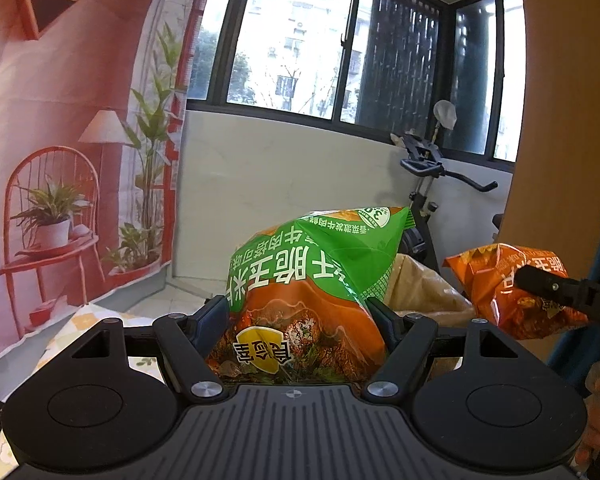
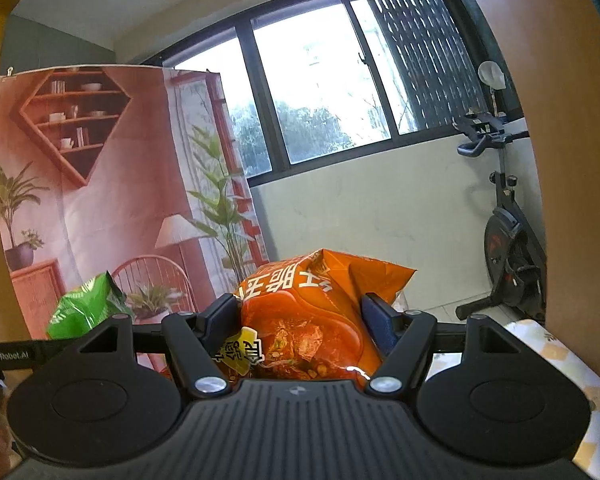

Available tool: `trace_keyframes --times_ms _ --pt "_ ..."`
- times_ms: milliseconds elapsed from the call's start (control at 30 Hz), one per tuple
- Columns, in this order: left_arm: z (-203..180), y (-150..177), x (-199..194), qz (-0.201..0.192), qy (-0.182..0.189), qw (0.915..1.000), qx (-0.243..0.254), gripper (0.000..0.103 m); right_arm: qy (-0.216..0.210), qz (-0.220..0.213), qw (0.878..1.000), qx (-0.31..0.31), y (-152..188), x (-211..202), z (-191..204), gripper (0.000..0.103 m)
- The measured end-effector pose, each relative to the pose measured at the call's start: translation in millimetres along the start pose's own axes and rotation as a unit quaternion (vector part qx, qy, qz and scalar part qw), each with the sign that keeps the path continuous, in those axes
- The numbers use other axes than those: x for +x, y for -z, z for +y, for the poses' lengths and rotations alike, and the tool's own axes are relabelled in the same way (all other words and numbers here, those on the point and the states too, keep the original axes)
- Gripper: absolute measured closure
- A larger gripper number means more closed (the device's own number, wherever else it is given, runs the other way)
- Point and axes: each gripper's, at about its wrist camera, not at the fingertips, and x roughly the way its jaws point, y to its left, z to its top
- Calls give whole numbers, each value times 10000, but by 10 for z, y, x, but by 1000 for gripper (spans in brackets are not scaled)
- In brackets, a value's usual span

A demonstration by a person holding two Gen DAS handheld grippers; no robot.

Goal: Organize snacks
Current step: 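Lift the green-orange bag with left tool while right tool lifts orange bag, then drop both held snack bags into the lined box, opening both tools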

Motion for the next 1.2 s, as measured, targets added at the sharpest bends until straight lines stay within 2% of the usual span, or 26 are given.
trace_keyframes --times_ms 167,333,467,767,867,1033,1200 --pt "58 -185 266 89 53 9999 -28 27 -59 9 10000 25 -158 272 -53 32" --pt "78 -342 650 309 112 9994 -103 27 -123 332 9994 46 -293 731 -133 32" --pt "69 -430 969 425 154 9990 54 27 -159 540 9984 76 -363 1097 -210 32" --pt "199 -432 1577 972 66 9951 195 26 -88 1270 9918 135 -178 1785 -367 32" --pt "179 -435 1675 1022 45 9942 337 25 34 1455 9892 175 -94 1894 -425 31" --pt "139 -404 1780 1223 72 9914 458 18 152 1780 9837 186 -3 2021 -492 31" --pt "181 -429 1736 1223 -40 9919 349 18 221 1821 9829 183 -26 1989 -491 30"
